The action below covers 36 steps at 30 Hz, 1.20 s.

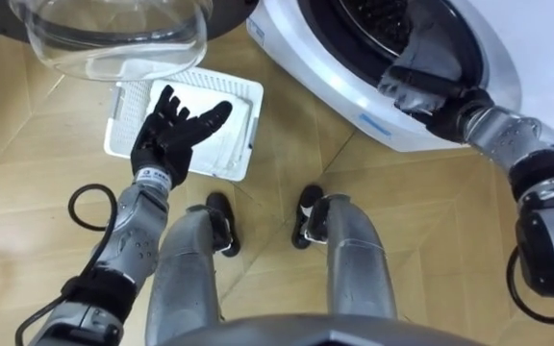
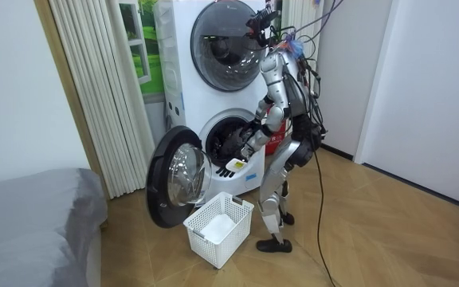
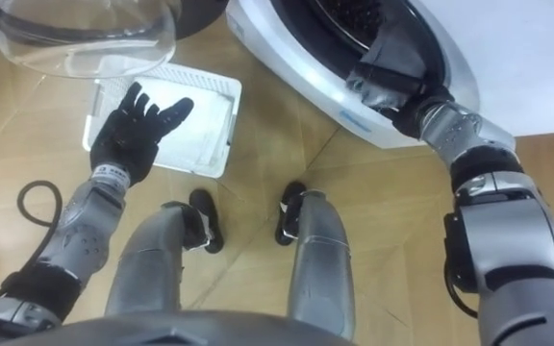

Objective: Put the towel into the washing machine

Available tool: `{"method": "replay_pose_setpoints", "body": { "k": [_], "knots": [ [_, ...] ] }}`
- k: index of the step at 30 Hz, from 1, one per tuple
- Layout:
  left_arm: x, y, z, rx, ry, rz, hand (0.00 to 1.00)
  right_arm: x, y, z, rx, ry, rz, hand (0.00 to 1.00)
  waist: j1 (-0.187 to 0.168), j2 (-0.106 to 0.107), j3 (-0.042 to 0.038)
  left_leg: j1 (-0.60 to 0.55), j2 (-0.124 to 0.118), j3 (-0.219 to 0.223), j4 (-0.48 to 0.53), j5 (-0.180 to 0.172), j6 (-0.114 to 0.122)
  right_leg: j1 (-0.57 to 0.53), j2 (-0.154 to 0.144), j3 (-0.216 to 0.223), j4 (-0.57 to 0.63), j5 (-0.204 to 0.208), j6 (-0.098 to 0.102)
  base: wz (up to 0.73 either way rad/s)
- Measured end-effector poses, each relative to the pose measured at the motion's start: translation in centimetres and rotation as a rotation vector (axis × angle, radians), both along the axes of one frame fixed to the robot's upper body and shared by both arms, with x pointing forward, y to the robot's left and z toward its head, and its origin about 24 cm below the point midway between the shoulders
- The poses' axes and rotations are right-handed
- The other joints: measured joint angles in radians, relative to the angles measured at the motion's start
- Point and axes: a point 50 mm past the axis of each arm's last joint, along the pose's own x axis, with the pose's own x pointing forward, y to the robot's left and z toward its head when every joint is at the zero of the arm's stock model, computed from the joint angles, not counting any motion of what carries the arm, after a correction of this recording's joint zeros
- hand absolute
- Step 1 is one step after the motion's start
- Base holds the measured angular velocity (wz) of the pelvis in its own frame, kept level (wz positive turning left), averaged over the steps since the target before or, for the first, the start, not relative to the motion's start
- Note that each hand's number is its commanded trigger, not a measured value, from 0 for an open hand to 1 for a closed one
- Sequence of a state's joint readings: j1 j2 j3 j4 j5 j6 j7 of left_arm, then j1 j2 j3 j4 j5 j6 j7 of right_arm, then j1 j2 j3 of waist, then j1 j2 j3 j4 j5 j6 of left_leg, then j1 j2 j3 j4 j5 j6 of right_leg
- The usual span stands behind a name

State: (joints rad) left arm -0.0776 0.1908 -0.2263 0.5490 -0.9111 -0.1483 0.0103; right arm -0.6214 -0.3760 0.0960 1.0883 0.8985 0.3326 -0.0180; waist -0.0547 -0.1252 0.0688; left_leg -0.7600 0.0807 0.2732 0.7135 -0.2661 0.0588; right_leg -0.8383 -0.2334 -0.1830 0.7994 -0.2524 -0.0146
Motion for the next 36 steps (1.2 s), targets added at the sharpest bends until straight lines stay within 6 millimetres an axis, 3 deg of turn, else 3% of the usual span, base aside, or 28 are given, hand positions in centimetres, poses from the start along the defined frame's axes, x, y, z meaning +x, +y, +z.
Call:
{"method": "replay_pose_setpoints", "body": {
  "k": [11,13,19,22,26,29,33,35,36],
  "knots": [
    [0.4,-0.5,0.1,0.022,0.016,-0.056,0.0,-0.3,-1.6,0.4,0.085,-0.038,-0.058,0.0,0.039,0.009,0.0016,-0.016,0.001,-0.001,0.027,-0.003,0.004,-0.019,0.0,0.012,0.027,-0.003,0.004,0.0],
    [0.4,-0.5,0.1,0.04,0.018,-0.069,0.0,-0.5,-1.8,0.3,0.115,-0.04,-0.084,0.0,0.054,0.02,-0.0008,-0.013,0.011,-0.003,0.028,-0.002,0.004,-0.008,0.008,0.0,0.011,0.003,0.001,-0.06],
    [0.6,-0.5,0.2,0.041,0.016,-0.072,0.0,-1.1,-2.2,-0.3,0.13,-0.048,-0.116,0.0,0.062,0.041,-0.0022,0.014,0.01,-0.008,0.015,-0.001,0.004,0.03,0.007,-0.012,-0.009,0.006,0.0,0.01],
    [0.6,-0.8,0.2,0.04,0.02,-0.084,0.0,-1.8,-2.6,-1.0,0.136,-0.056,-0.143,0.0,0.066,0.067,-0.0031,0.059,0.008,-0.014,-0.011,0.0,0.004,0.087,0.01,-0.025,-0.045,0.013,0.008,0.04],
    [0.3,-0.3,-0.3,0.064,0.031,-0.088,0.0,-3.8,-3.5,-2.6,0.12,-0.064,-0.158,0.0,0.089,0.09,-0.0131,0.125,0.008,-0.018,-0.067,0.004,0.003,0.169,0.026,-0.042,-0.123,0.031,0.02,0.01],
    [-0.4,0.3,-1.0,0.077,0.061,-0.087,0.0,-5.3,-4.0,-3.7,0.091,-0.042,-0.154,0.0,0.087,0.1,-0.0176,0.186,-0.007,-0.025,-0.119,0.011,0.003,0.237,0.029,-0.048,-0.175,0.038,0.032,0.1],
    [-2.3,1.6,-3.0,0.163,0.155,-0.109,0.0,-8.9,-4.4,-6.3,0.021,0.003,-0.146,0.0,0.088,0.107,-0.0248,0.312,-0.019,-0.031,-0.23,0.027,-0.002,0.378,0.047,-0.068,-0.294,0.063,0.051,0.04],
    [-3.6,2.3,-3.9,0.208,0.21,-0.117,0.0,-10.4,-4.3,-7.2,0.008,0.019,-0.145,0.0,0.087,0.11,-0.0307,0.352,-0.021,-0.031,-0.255,0.028,-0.004,0.422,0.055,-0.072,-0.33,0.068,0.057,0.0],
    [-4.7,2.7,-4.5,0.223,0.243,-0.11,0.0,-11.4,-4.1,-7.9,-0.005,0.03,-0.146,0.0,0.084,0.112,-0.0375,0.382,-0.021,-0.031,-0.272,0.029,-0.006,0.454,0.061,-0.076,-0.359,0.073,0.061,0.0]
  ]
}}
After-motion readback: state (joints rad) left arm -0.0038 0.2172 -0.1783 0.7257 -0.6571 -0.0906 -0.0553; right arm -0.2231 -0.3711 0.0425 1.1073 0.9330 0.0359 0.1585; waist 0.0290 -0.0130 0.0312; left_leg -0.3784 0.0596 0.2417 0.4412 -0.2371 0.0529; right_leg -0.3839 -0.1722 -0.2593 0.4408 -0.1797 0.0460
